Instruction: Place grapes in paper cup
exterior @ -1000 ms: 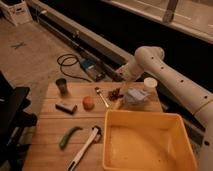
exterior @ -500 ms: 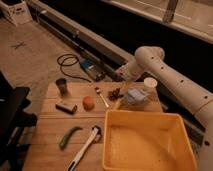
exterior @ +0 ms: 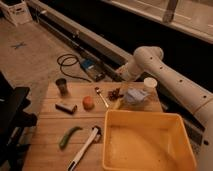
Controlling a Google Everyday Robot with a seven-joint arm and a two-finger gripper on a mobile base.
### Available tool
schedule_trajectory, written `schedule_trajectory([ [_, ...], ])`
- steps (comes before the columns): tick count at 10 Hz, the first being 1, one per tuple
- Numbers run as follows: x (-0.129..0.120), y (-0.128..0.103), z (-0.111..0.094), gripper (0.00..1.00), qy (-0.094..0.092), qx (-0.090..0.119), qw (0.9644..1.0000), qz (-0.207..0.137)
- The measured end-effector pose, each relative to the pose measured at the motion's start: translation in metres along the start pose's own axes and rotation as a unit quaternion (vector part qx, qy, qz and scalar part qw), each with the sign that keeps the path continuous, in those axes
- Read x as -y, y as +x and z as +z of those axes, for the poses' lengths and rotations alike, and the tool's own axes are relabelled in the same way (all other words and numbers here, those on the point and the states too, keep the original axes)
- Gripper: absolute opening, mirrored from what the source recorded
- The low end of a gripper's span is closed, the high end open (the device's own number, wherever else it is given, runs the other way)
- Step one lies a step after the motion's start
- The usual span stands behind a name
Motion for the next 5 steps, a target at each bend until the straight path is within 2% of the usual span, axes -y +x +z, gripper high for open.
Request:
schedule_trajectory([
  [2, 0.005, -0.013, 0.020, 0.80, -0.010, -0.009, 0.9998, -0.018],
  [5, -0.001, -0.001, 0.051, 0.80, -0.033, -0.023, 0.9991, -0.014],
])
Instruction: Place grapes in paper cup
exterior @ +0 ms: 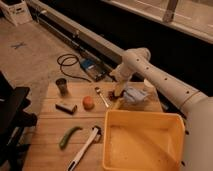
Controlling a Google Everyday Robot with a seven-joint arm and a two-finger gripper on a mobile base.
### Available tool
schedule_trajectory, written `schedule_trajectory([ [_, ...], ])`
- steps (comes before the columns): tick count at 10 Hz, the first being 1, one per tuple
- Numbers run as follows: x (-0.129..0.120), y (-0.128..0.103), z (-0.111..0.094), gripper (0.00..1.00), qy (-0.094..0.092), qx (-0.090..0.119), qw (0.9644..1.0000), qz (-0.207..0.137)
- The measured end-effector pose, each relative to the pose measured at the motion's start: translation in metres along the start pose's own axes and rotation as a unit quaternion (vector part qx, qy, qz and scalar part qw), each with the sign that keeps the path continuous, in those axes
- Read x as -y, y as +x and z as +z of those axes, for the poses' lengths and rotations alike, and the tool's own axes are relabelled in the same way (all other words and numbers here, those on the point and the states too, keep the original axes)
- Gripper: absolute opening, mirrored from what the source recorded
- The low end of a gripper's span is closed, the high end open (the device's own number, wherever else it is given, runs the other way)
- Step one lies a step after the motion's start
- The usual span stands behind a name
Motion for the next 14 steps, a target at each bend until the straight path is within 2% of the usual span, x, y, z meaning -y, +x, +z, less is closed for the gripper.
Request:
schedule_trajectory([
  [4, -0.004, 0.010, 0.018, 0.80, -0.006, -0.010, 0.9999, 0.004],
  [9, 0.010, 0.017, 0.043, 0.80, -0.015, -0.020, 0.9997, 0.002],
  [11, 0.014, 0.026, 0.045, 0.80, 0.004, -0.020, 0.9997, 0.015],
  [14, 0.014, 0.023, 0.046, 0.80, 0.005, -0.019, 0.9997, 0.014],
])
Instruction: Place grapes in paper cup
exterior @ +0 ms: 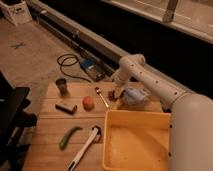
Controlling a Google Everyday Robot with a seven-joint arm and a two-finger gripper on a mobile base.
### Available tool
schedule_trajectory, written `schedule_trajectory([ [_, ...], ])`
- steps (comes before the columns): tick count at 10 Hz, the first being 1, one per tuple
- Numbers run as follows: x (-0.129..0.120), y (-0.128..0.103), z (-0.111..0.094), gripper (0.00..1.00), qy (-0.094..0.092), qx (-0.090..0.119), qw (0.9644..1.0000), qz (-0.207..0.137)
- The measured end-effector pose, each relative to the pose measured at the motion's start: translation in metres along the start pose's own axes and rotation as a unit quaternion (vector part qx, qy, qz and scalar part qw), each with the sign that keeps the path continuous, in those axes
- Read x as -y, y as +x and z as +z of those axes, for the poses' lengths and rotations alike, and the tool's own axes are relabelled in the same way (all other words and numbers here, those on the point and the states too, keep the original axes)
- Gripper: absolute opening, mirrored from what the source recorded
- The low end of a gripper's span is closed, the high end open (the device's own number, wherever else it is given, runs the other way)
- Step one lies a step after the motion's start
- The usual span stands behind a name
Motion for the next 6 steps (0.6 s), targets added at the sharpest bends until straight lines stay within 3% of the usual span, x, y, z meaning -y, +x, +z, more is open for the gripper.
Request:
schedule_trajectory([
  [4, 0.004, 0.003, -0.017, 0.80, 0.011, -0.020, 0.9997, 0.005],
  [6, 0.006, 0.002, -0.018, 0.80, 0.005, -0.020, 0.9997, 0.012],
])
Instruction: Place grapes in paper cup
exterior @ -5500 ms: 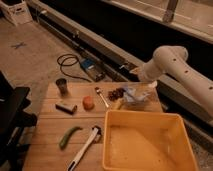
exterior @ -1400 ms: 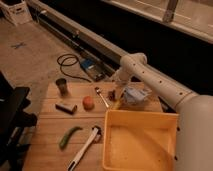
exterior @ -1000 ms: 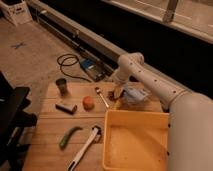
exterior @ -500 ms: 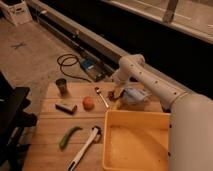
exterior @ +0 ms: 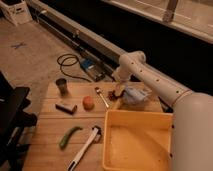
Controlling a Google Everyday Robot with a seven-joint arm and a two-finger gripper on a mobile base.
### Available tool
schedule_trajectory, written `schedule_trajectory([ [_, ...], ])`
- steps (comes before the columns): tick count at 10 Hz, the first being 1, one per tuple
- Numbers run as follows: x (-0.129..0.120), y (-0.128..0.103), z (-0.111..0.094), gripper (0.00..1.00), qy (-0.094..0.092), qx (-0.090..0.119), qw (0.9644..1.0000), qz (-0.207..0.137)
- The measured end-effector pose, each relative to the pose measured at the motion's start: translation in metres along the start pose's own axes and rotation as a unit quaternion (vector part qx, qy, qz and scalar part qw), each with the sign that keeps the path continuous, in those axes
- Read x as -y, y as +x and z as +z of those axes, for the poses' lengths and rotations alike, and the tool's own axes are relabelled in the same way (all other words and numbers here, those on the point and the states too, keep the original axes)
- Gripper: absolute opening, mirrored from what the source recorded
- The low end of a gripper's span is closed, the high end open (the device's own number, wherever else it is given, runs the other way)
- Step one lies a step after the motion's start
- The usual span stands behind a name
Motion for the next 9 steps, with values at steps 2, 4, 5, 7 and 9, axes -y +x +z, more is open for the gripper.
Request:
schedule_trajectory([
  [2, -0.004, 0.005, 0.018, 0.80, -0.011, 0.002, 0.9999, 0.010],
  [4, -0.006, 0.008, 0.039, 0.80, -0.021, 0.006, 0.9996, 0.018],
  [5, -0.008, 0.009, 0.050, 0.80, -0.026, 0.010, 0.9994, 0.022],
  [7, -0.008, 0.009, 0.061, 0.80, -0.031, 0.016, 0.9991, 0.025],
  [9, -0.009, 0.006, 0.072, 0.80, -0.039, 0.021, 0.9987, 0.026],
])
